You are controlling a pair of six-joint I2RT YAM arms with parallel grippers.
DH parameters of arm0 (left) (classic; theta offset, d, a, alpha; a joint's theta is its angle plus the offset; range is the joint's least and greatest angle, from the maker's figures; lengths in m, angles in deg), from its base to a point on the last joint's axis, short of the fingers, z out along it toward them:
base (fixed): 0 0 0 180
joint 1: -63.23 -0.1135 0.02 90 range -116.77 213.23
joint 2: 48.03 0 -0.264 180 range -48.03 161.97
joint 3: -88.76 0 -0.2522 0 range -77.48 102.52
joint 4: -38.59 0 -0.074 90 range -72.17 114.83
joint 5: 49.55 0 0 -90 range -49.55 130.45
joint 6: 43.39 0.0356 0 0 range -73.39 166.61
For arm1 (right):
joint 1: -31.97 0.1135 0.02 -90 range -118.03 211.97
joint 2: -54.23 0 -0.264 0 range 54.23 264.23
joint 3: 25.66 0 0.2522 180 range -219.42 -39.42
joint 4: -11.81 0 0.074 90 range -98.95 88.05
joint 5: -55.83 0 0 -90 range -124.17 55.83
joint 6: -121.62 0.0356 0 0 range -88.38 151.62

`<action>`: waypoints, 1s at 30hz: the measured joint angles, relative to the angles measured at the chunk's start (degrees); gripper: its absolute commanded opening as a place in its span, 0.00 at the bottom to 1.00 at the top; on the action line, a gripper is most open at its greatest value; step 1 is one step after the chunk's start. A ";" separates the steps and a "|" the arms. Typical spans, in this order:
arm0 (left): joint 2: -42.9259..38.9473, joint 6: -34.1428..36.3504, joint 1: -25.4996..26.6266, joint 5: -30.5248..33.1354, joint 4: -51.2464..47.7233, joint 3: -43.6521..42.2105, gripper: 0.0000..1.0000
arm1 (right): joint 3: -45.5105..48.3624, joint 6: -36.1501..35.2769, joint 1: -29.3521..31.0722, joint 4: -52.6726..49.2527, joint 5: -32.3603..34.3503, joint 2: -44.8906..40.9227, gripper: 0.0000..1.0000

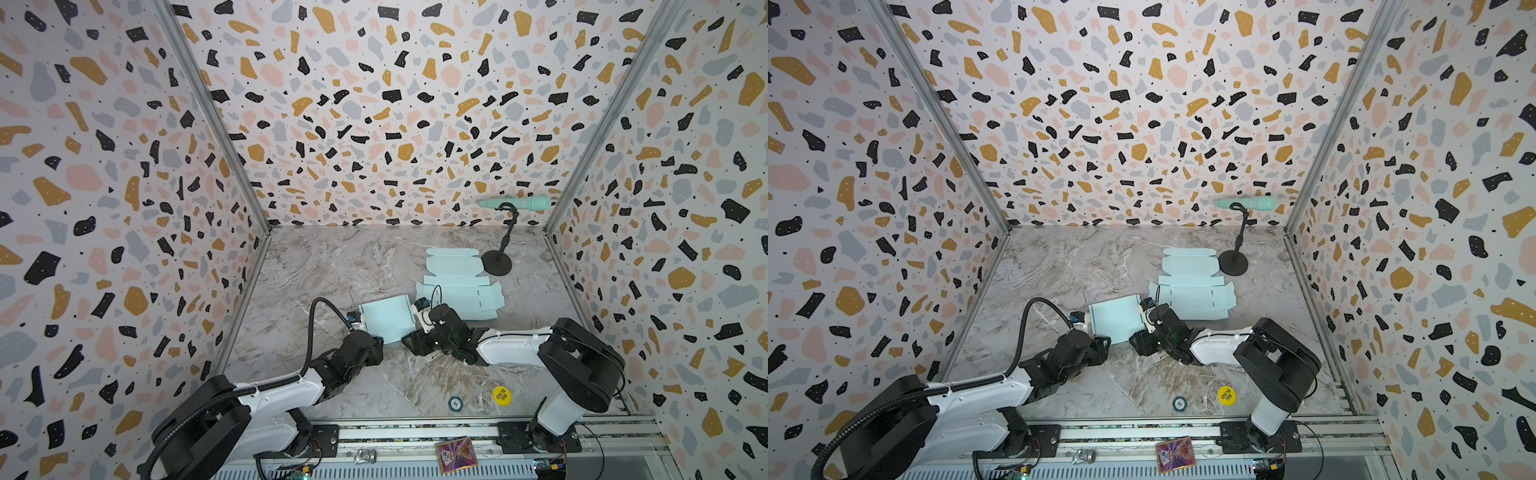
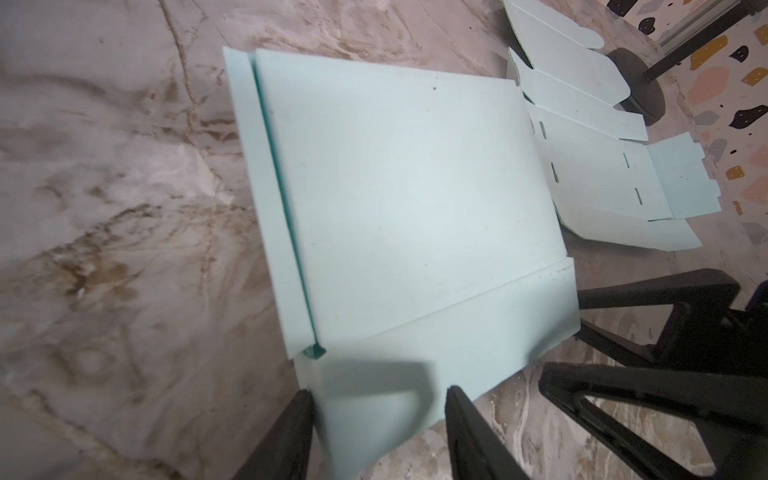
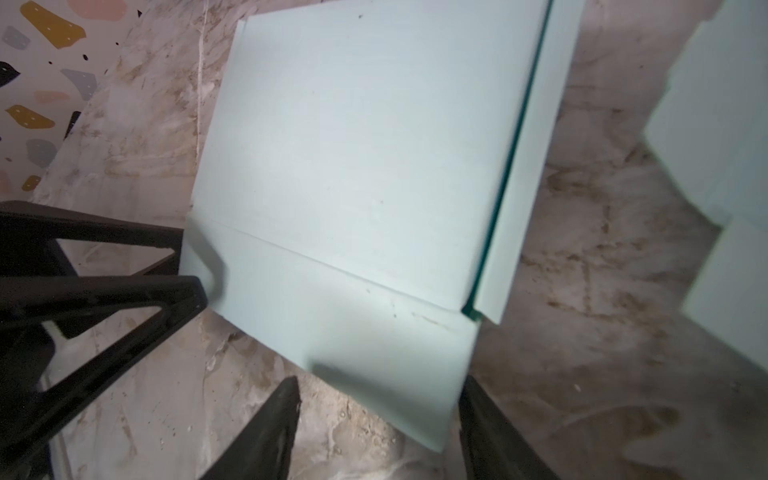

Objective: Fold the paper box

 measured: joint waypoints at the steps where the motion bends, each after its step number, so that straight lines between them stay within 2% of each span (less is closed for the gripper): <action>1: 0.00 0.00 0.00 0.11 0.02 0.00 0.51 | -0.09 -0.11 0.00 -0.02 0.13 0.00 0.61; 14: -1.57 0.22 -1.01 0.46 0.31 0.00 0.51 | -0.70 -1.11 -0.74 0.00 0.90 -0.02 0.64; 22: -2.69 0.39 -2.54 -0.15 0.39 0.00 0.52 | -0.63 -1.38 -1.18 -0.26 0.83 -1.14 0.73; 30: -3.15 1.53 -3.74 -0.61 0.37 -0.07 0.59 | -0.11 -1.86 -2.71 -1.22 1.01 -5.38 0.81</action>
